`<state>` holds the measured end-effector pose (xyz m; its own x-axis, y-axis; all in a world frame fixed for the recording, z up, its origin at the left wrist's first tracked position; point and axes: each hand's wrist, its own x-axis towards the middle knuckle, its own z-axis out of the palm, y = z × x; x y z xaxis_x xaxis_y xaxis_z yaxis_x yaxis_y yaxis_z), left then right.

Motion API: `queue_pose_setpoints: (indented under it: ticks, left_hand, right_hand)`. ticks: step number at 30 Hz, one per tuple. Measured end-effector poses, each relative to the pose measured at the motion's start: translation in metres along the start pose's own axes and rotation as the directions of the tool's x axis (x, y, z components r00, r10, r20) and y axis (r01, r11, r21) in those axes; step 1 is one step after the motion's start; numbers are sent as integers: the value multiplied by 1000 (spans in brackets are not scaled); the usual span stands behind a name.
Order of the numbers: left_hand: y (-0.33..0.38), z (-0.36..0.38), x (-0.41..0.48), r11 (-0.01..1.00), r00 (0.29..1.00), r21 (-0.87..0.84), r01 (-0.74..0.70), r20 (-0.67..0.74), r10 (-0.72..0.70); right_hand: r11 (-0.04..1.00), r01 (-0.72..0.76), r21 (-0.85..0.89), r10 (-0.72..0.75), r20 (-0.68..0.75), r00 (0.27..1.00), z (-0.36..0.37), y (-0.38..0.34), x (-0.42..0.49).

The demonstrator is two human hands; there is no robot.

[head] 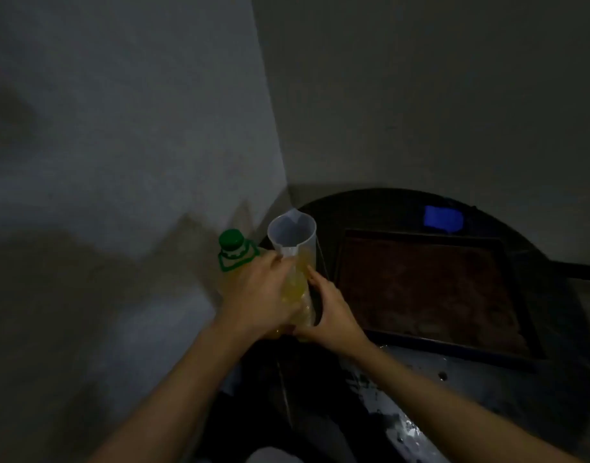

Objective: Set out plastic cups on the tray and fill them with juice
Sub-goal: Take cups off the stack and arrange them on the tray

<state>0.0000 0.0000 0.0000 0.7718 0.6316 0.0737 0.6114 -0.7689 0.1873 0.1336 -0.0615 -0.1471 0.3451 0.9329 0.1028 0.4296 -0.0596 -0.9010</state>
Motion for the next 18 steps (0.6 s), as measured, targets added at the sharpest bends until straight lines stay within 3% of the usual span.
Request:
queue_pose_setpoints:
  ticks: [4, 18]
  left_hand:
    - [-8, 19, 2, 999, 999, -46, 12, 46, -10]
    - [-6, 19, 5, 970, 989, -228, 82, -103, -108]
  right_hand:
    - [991, -80, 109, 80, 8, 997, 18, 13, -1]
    - [963, -84, 256, 107, -78, 991, 38, 9, -11]
